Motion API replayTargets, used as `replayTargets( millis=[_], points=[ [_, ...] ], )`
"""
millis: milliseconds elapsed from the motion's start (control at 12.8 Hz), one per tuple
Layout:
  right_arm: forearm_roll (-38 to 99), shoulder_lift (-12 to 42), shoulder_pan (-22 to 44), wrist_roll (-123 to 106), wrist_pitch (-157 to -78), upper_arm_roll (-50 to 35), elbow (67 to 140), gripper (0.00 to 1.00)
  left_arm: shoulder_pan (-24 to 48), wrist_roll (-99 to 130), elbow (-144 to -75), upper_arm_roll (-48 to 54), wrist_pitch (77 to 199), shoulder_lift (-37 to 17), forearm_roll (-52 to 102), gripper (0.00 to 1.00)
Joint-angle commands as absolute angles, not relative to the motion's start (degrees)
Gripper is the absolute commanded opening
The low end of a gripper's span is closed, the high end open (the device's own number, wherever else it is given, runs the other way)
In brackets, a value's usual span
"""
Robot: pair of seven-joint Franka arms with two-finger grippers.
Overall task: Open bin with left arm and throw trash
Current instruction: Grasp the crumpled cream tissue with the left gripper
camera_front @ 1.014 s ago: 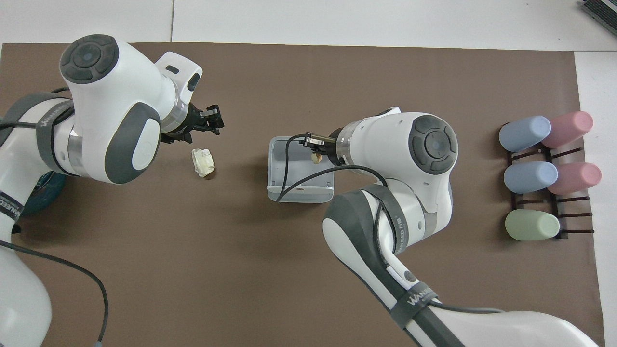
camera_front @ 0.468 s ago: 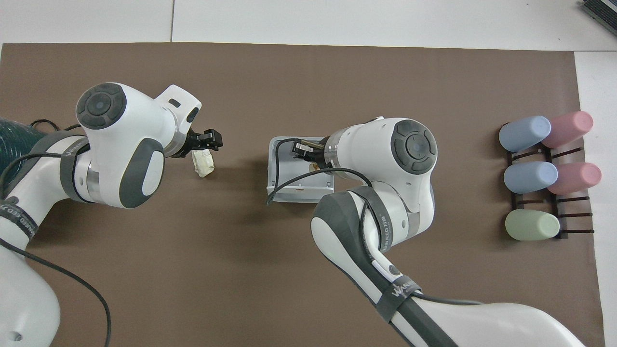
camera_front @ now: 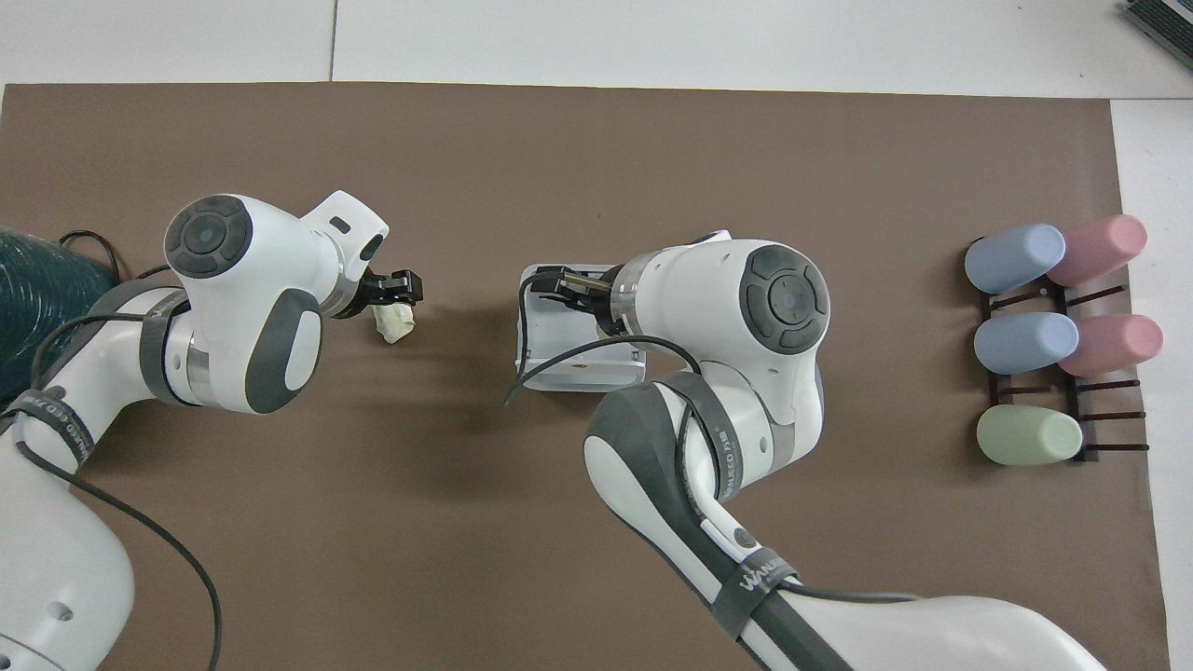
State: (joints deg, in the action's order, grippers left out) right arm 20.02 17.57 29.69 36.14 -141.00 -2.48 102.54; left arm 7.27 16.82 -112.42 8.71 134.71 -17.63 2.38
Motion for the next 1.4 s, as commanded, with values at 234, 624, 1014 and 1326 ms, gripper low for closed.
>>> replayTargets(
  millis=[234, 624, 1014, 1326],
  points=[
    [21.36, 18.11, 30.50, 38.15, -142.47, -2.46, 101.69, 1.00, 6.94, 16.08, -114.17, 8.96, 135.88, -16.87, 1.67, 0.11],
    [21.27, 18.11, 30.50, 37.53, -142.56, -2.46, 101.86, 1.00, 6.86, 16.00, -113.38, 8.96, 135.70, -16.96, 1.67, 0.00],
    [21.27, 18.11, 30.59, 38.58, -142.56, -2.46, 101.95, 0.32, 6.85, 16.61, -106.99, 9.05, 131.68, -18.27, 1.76, 0.00],
    [20.31, 18.02, 31.11, 40.26, -142.47, -2.37, 101.69, 0.39, 7.73, 18.18, -97.14, 9.14, 121.67, -18.98, 3.07, 0.00]
  ],
)
